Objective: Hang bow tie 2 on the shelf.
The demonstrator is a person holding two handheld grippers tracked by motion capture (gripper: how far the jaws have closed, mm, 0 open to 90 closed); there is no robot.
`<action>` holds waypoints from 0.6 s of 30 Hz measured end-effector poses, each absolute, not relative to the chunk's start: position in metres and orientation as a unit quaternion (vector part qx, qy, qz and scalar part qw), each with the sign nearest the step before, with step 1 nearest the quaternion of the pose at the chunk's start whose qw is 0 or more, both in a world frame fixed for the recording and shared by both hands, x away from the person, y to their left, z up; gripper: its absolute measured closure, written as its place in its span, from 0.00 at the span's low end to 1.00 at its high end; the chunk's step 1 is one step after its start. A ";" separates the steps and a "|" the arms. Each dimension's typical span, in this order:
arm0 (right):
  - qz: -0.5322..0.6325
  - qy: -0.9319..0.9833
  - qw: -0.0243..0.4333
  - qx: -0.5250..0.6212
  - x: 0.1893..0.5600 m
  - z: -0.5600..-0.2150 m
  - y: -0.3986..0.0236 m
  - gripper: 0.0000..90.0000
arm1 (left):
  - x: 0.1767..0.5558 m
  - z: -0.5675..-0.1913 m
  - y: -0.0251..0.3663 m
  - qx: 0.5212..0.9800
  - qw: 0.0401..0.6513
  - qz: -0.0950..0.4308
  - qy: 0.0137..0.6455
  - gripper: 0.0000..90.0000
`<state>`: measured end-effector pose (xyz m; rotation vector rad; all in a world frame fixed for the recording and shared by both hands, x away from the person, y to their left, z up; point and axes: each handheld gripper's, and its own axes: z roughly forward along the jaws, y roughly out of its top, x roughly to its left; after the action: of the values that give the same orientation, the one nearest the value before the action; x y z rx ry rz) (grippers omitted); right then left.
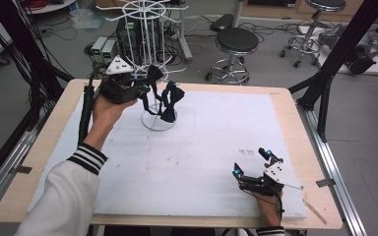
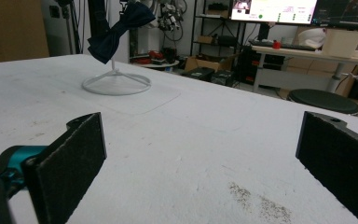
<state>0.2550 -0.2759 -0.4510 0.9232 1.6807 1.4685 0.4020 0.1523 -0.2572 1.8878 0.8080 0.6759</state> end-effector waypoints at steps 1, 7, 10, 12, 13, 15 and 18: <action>0.568 0.651 0.355 0.357 0.255 -0.451 -0.276 0.01 | 0.402 -0.257 0.152 0.770 0.471 0.276 0.331 0.84; 0.568 0.651 0.355 0.357 0.255 -0.451 -0.276 0.01 | 0.404 -0.259 0.151 0.770 0.467 0.274 0.339 0.81; 0.568 0.651 0.354 0.358 0.255 -0.451 -0.276 0.01 | 0.404 -0.258 0.152 0.763 0.475 0.268 0.347 0.69; 0.568 0.651 0.355 0.357 0.255 -0.451 -0.276 0.01 | 0.405 -0.257 0.154 0.758 0.480 0.261 0.357 0.63; 0.567 0.652 0.355 0.357 0.255 -0.451 -0.276 0.01 | 0.405 -0.257 0.155 0.756 0.481 0.260 0.359 0.58; 0.567 0.652 0.355 0.357 0.255 -0.451 -0.275 0.01 | 0.405 -0.256 0.156 0.754 0.483 0.255 0.364 0.50; 0.568 0.652 0.355 0.357 0.255 -0.451 -0.275 0.01 | 0.403 -0.255 0.160 0.750 0.499 0.239 0.361 0.32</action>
<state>0.2547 -0.2755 -0.4511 0.9235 1.6840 1.4671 0.4033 0.1595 -0.2546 1.8150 0.8744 0.5778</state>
